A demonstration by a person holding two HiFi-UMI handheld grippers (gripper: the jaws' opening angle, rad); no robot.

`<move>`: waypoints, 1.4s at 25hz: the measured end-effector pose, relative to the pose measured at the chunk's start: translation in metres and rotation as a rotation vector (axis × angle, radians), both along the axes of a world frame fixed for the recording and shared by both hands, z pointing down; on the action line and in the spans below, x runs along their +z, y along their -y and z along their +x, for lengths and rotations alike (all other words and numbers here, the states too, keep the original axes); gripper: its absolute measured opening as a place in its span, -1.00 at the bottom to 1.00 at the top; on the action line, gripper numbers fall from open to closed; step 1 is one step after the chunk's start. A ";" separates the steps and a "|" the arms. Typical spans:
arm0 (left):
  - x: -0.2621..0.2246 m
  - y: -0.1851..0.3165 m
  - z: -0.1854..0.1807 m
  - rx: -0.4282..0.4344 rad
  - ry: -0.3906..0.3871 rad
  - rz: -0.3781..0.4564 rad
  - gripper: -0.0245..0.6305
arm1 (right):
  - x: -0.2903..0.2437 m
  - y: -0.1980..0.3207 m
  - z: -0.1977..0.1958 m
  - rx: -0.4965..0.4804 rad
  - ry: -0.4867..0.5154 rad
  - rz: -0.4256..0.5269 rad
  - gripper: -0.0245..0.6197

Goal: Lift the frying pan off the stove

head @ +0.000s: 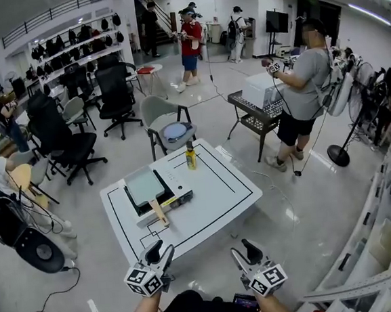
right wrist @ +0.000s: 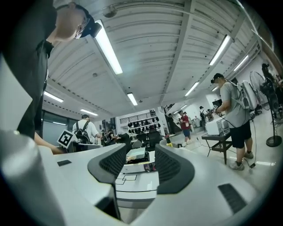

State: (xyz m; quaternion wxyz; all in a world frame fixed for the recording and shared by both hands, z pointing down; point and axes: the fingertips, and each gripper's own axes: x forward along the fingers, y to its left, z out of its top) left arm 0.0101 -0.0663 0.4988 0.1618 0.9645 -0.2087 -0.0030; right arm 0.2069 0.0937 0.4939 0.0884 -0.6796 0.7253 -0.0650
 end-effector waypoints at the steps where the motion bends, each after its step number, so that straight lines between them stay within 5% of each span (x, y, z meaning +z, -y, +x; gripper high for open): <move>1: 0.002 0.005 -0.002 -0.015 0.002 -0.010 -0.36 | 0.003 0.007 0.003 -0.017 0.007 -0.001 -0.27; 11: 0.015 0.073 -0.018 -0.137 -0.016 -0.112 -0.36 | 0.007 0.091 0.019 -0.184 0.044 -0.026 -0.27; 21: 0.051 0.159 -0.022 -0.162 -0.148 -0.371 -0.32 | 0.023 0.204 0.026 -0.397 0.190 -0.111 -0.27; 30: 0.087 0.198 -0.010 -0.010 -0.218 -0.638 -0.26 | 0.047 0.290 -0.010 -0.712 0.529 -0.304 -0.27; 35: 0.096 0.203 -0.001 0.079 -0.329 -0.839 -0.24 | 0.066 0.320 -0.040 -0.864 0.793 -0.458 -0.27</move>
